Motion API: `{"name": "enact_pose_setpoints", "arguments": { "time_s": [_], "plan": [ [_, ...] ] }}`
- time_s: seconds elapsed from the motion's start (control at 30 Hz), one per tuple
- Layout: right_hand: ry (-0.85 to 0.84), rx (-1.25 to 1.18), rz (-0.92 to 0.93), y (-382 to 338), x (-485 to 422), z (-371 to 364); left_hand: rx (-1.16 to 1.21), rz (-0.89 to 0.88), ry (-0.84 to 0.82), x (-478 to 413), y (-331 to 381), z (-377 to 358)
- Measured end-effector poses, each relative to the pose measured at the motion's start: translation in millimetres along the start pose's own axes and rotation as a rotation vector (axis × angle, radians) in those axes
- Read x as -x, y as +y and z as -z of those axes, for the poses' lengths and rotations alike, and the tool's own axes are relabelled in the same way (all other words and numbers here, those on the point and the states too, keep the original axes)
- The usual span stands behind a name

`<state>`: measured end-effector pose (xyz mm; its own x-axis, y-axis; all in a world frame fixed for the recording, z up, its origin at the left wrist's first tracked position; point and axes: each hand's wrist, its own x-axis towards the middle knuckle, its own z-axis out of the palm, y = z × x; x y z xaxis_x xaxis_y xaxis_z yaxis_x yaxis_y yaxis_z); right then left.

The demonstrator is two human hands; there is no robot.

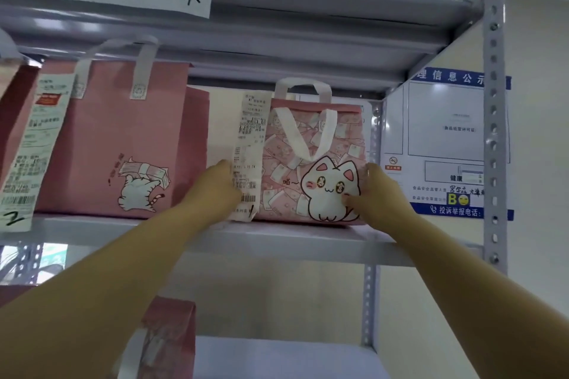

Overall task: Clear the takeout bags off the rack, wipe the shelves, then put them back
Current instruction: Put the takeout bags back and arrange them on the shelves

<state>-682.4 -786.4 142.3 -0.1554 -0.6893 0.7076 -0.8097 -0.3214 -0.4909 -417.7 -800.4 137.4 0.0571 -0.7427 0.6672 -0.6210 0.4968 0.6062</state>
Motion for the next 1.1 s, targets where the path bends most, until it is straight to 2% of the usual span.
{"name": "enact_pose_setpoints", "arguments": {
  "time_s": [0.33,0.73,0.97,1.1],
  "plan": [
    [0.189,-0.124,0.082,-36.6,86.6,50.2,0.15,-0.211,0.114,64.2,17.4,45.0],
    [0.336,-0.14,0.044,-80.8,235.3,83.9,0.246,-0.317,0.058,191.6,15.2,102.6],
    [0.225,-0.147,-0.04,-78.2,308.8,72.9,0.286,-0.244,-0.036,265.1,-13.7,108.8],
    [0.135,-0.153,-0.121,-59.9,338.3,46.4,0.255,-0.138,-0.089,294.1,-45.7,96.2]
  ]
}}
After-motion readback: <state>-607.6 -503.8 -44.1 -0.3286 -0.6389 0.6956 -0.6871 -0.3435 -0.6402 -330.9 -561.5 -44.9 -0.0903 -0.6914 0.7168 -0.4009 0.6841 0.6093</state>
